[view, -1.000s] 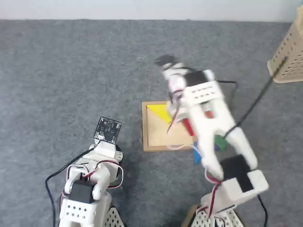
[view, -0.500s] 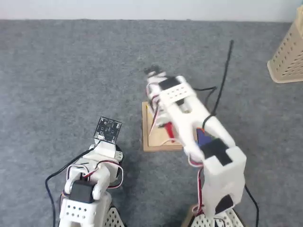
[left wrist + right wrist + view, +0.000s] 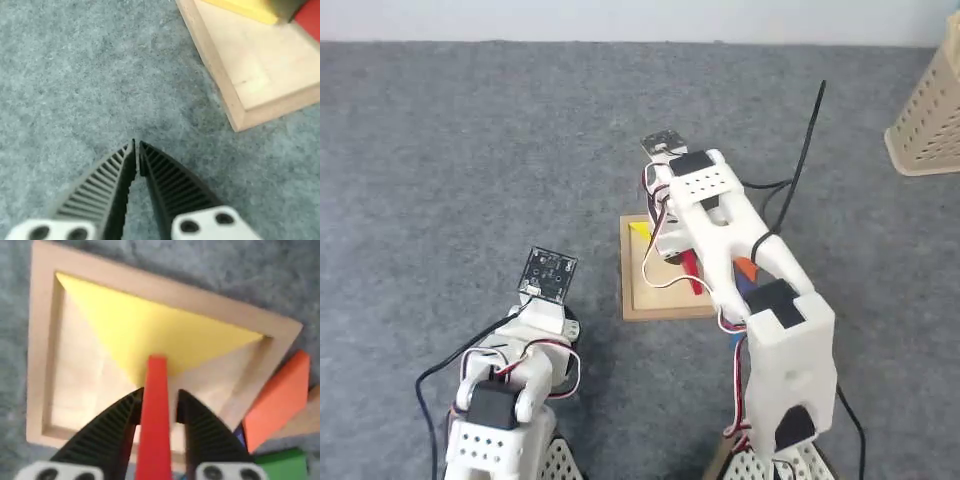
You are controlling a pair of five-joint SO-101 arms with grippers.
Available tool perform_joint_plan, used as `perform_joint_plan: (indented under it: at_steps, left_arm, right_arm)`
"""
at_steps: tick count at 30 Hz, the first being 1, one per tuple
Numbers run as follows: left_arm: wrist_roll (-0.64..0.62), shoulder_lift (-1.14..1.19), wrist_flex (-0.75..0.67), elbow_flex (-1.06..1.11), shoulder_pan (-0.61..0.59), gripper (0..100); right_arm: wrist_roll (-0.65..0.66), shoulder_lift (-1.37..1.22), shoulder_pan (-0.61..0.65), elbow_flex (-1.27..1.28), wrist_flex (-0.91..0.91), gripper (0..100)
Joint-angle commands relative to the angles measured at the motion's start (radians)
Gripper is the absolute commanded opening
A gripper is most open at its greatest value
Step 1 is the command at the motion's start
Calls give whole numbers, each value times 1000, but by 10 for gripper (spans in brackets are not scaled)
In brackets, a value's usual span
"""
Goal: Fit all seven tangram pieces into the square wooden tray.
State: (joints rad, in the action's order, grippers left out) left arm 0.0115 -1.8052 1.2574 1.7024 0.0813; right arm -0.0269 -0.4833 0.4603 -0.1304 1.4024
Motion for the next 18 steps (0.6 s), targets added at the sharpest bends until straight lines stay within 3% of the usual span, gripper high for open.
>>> perform_joint_plan:
  at_steps: [1, 7, 18]
  left_arm:
    - [-8, -20, 6, -18, -3, 12]
    - [-8, -20, 6, -18, -3, 12]
    - [-8, -20, 6, -18, -3, 12]
  right_arm:
    - [69, 10, 1, -84, 88, 111]
    - [83, 7, -2, -92, 133, 7]
    - [130, 4, -7, -91, 237, 8]
